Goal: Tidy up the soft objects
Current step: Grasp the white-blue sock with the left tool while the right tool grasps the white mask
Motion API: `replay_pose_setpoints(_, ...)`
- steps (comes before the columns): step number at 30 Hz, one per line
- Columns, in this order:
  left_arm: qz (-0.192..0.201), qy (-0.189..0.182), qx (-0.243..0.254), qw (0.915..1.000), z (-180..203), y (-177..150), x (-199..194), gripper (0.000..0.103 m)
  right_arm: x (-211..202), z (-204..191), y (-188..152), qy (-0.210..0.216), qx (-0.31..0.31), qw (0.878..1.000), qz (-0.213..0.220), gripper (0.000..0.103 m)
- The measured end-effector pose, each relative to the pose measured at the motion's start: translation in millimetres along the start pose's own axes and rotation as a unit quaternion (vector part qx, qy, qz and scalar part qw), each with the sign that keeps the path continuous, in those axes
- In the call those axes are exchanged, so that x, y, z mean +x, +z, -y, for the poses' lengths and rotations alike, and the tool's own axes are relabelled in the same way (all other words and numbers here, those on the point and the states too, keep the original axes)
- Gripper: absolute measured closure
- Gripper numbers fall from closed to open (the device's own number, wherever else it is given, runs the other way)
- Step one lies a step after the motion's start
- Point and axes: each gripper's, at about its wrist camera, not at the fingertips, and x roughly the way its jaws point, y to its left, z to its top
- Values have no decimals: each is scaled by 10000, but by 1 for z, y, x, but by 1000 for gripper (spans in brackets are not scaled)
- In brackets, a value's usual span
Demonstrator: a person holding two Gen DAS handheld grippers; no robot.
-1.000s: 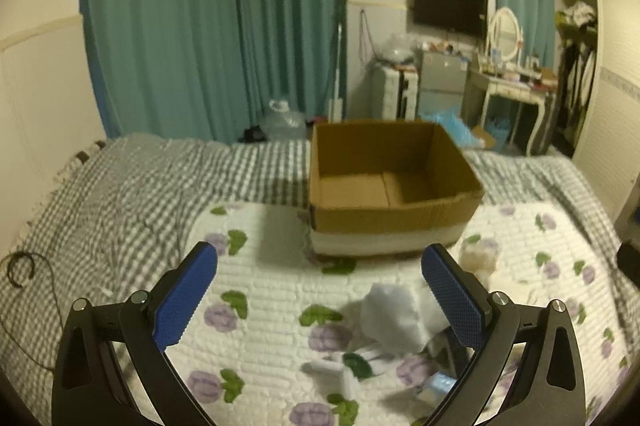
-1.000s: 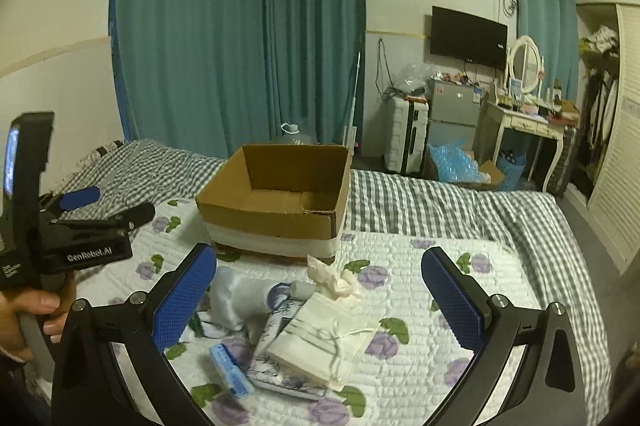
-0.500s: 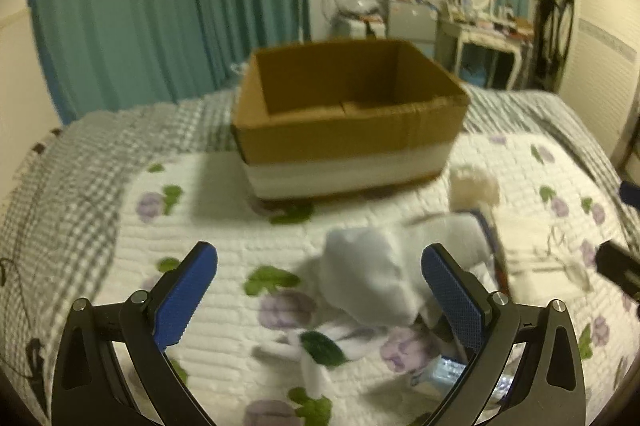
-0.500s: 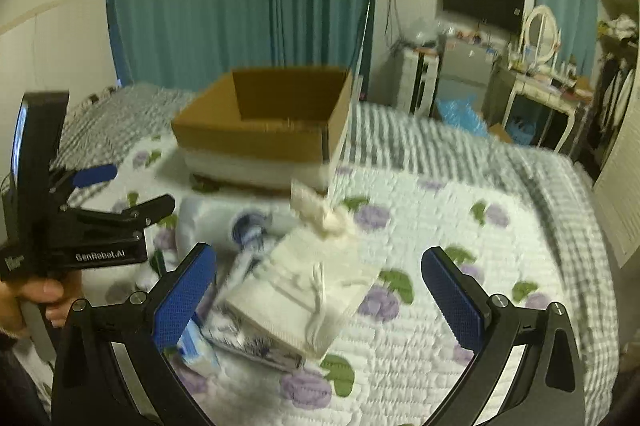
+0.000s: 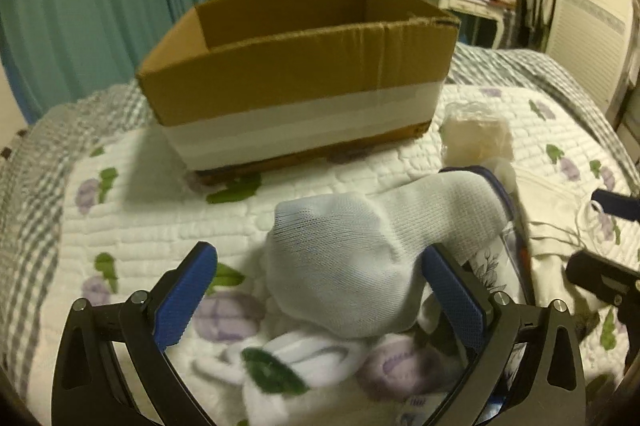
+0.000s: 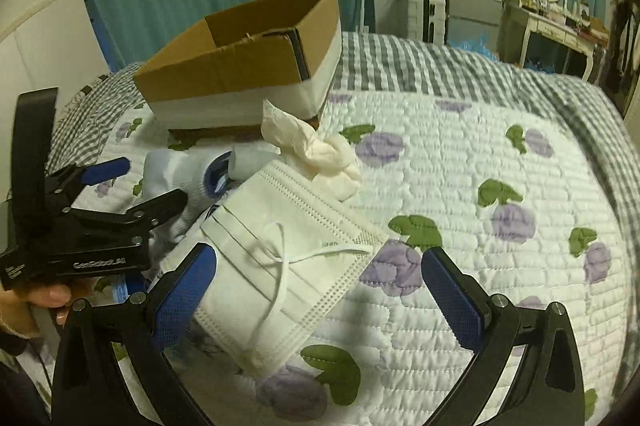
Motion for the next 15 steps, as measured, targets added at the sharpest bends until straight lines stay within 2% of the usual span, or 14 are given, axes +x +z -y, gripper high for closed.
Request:
replay_pose_setpoints(4,-210,-93,-269,9994,-9,4,17,0,6,3,-2,186,127,9997,-83,2)
replay_pose_setpoints(6,-372,-278,-473,9978,-14,5,26,0,7,1,-2,295,137,9994,-143,13)
replay_pose_setpoints(8,-476,-283,-524,9971,-14,4,30,0,10,-1,-3,415,159,9988,-211,19)
replay_pose_setpoints(9,-457,-260,-483,9974,-13,4,29,6,11,-1,-3,469,180,9985,-238,23)
replay_pose_setpoints(10,-397,-294,-374,9981,-9,4,25,22,11,-2,-4,495,190,9983,-244,25)
replay_pose_setpoints(12,-294,-214,-149,9992,1,3,16,30,10,-5,-4,513,168,9983,-212,37)
replay_pose_setpoints(14,-247,-181,-88,9995,5,2,9,37,7,-8,-4,474,129,9986,-180,44)
replay_pose_setpoints(15,-226,-178,-112,9995,5,2,6,40,6,-9,-3,425,94,9989,-158,53)
